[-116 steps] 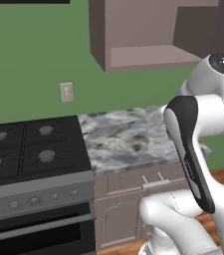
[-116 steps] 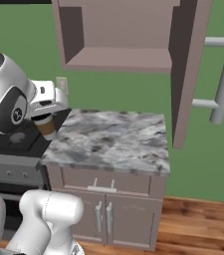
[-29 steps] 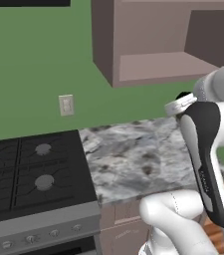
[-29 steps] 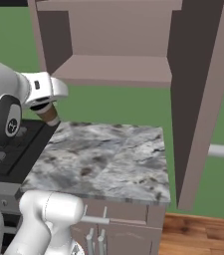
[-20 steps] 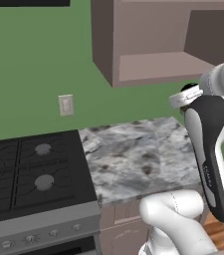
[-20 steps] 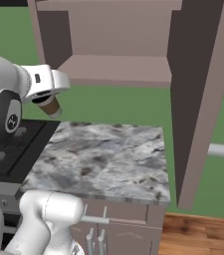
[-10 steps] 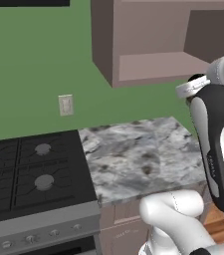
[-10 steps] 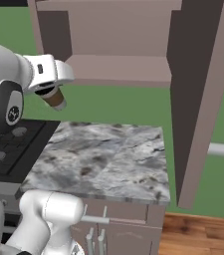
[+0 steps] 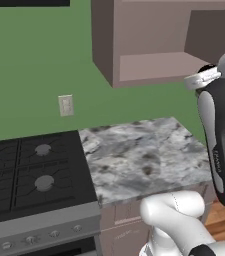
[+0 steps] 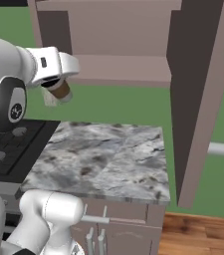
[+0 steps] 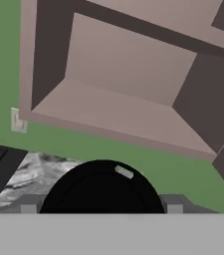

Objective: Sort all alcoholic drinks to one cabinet, and non-alcoholic drinks to the other.

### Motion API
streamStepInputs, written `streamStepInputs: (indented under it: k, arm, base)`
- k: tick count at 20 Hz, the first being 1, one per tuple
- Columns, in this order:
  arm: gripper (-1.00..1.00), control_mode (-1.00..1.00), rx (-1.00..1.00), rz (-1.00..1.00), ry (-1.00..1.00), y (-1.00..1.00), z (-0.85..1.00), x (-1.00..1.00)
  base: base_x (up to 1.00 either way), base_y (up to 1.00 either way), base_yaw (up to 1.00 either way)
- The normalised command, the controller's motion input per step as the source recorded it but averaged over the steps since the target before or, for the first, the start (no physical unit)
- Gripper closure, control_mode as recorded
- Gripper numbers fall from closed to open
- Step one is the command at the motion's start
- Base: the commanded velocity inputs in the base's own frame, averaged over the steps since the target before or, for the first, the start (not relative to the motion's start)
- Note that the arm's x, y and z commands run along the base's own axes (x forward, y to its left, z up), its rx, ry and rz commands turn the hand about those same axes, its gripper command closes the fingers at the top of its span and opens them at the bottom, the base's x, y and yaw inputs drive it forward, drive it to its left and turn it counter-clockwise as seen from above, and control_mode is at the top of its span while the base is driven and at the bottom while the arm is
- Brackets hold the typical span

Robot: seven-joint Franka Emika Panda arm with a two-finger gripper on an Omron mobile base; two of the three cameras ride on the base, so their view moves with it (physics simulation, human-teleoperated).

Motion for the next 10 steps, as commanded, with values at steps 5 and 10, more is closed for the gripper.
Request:
streamStepInputs:
  k: [5, 10]
  arm:
    - [1.0, -1.0, 0.03, -0.08, -0.06, -0.19, 0.16, 0.04]
    - [1.0, -1.0, 0.07, -0.07, -0.03, -0.2, 0.1, 0.17]
  base:
    - [0.0, 0.0, 0.0]
    - [0.0, 0.0, 0.0]
